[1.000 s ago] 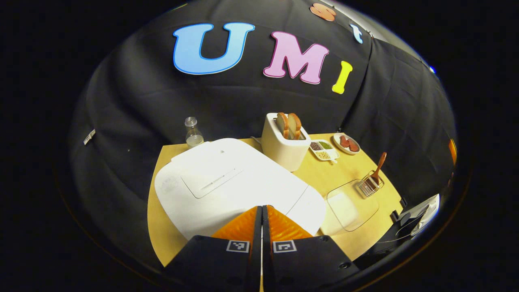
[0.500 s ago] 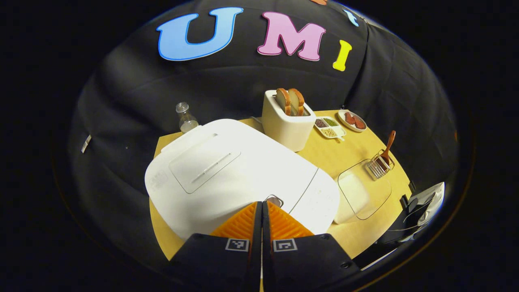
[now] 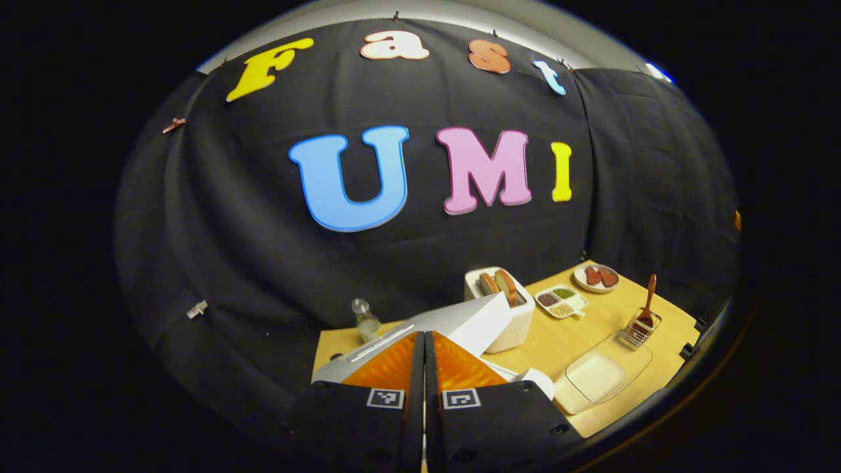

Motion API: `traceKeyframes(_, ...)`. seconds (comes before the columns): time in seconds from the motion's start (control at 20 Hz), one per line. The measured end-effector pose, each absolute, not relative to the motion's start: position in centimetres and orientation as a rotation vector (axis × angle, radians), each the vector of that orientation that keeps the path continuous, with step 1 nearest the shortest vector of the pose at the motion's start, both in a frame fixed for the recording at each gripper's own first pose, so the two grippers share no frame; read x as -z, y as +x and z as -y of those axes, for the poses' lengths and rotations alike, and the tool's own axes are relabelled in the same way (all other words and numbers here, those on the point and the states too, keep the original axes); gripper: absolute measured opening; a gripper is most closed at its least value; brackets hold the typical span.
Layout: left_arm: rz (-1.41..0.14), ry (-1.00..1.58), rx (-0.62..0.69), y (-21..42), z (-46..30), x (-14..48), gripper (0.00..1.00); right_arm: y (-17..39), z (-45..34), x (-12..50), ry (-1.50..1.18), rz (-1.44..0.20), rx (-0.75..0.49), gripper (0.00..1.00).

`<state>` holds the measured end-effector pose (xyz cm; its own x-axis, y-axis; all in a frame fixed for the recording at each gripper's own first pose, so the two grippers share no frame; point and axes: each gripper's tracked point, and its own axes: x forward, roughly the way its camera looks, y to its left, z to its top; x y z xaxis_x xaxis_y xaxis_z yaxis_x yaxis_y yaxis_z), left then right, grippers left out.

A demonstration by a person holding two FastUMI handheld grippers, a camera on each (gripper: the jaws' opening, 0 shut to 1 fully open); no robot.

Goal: Close the left gripper, press the button to open the rice cooker; take a wooden spoon from the chopstick holder with the right hand, scoop a spoonful of rice and pour it into the rice cooker, then put the wooden spoon back into the chopstick holder.

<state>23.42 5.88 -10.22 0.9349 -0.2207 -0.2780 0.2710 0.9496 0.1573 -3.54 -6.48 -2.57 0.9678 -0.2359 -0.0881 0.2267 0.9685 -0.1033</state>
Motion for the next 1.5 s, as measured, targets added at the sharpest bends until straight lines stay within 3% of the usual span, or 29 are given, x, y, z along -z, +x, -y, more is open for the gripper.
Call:
traceKeyframes(0.3, -0.063, 0.134, 0.138, 19.9, -7.7, 4.3, 0.08, -4.3, 6.8, 3.2, -0.066, -0.103, 0.209, 0.98)
traceKeyframes(0.45, -0.047, 0.096, 0.106, 18.1, -7.5, 3.7, 0.39, -4.3, 6.7, 3.8, -0.055, -0.116, 0.179, 0.98)
traceKeyframes(0.65, -0.050, -0.003, 0.042, 14.8, -7.3, 3.8, 0.92, -3.1, 6.4, 6.3, -0.015, -0.165, 0.095, 0.98)
traceKeyframes(0.7, -0.043, -0.021, 0.024, 13.8, -7.2, 3.7, 0.96, -2.6, 6.0, 7.4, 0.007, -0.191, 0.061, 0.98)
traceKeyframes(1.35, -0.080, -0.002, -0.169, 5.3, -1.3, 4.9, 0.96, 8.3, 8.4, 25.5, 0.285, -0.450, -0.165, 0.98)
traceKeyframes(1.45, -0.107, -0.013, -0.169, 5.1, 0.6, 5.5, 0.96, 9.7, 8.1, 29.0, 0.317, -0.510, -0.199, 0.92)
traceKeyframes(1.5, -0.114, -0.010, -0.170, 5.1, 1.4, 5.8, 0.96, 10.4, 8.1, 30.7, 0.324, -0.536, -0.206, 0.79)
